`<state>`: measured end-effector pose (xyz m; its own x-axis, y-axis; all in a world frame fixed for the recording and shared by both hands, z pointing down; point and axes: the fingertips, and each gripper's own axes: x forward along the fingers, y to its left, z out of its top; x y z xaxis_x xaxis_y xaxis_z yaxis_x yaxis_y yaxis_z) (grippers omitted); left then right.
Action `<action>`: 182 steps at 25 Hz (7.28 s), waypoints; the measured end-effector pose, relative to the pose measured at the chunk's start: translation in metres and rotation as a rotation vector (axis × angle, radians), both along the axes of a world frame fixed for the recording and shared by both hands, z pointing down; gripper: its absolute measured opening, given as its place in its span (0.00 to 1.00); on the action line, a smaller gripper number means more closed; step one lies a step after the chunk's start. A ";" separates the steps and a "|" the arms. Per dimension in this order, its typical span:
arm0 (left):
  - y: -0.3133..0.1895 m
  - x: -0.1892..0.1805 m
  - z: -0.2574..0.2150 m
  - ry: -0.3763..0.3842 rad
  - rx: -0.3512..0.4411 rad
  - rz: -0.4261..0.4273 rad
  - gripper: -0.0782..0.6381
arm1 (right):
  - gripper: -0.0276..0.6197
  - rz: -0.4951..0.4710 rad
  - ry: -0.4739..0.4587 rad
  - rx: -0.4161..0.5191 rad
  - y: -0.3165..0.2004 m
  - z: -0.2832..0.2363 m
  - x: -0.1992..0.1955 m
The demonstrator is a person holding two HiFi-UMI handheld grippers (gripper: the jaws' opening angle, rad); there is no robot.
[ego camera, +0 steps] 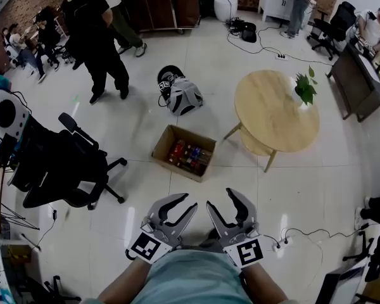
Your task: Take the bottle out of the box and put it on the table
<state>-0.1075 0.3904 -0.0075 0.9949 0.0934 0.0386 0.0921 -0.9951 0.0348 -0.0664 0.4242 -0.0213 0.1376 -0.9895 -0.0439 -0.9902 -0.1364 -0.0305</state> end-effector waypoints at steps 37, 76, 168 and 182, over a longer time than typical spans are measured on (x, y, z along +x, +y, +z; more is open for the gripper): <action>-0.349 0.069 0.388 -0.354 -0.304 -0.384 0.13 | 0.52 -0.683 0.061 -0.924 -0.332 0.544 0.096; -0.403 0.094 0.747 -0.490 -0.571 -0.604 0.12 | 0.52 -0.598 0.163 -1.740 -0.333 1.073 0.083; -0.068 0.624 0.224 -0.156 -0.188 0.349 0.15 | 0.61 0.266 -0.086 -0.059 -0.057 0.254 0.565; -0.055 0.584 0.142 -0.056 -0.141 0.328 0.16 | 0.64 0.309 -0.064 -0.054 -0.004 0.168 0.545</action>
<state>0.4763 0.3351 0.1348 0.9079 0.4155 0.0559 0.3998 -0.8981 0.1835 0.4783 0.4206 0.1465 0.4330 -0.9010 0.0262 -0.8979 -0.4337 -0.0759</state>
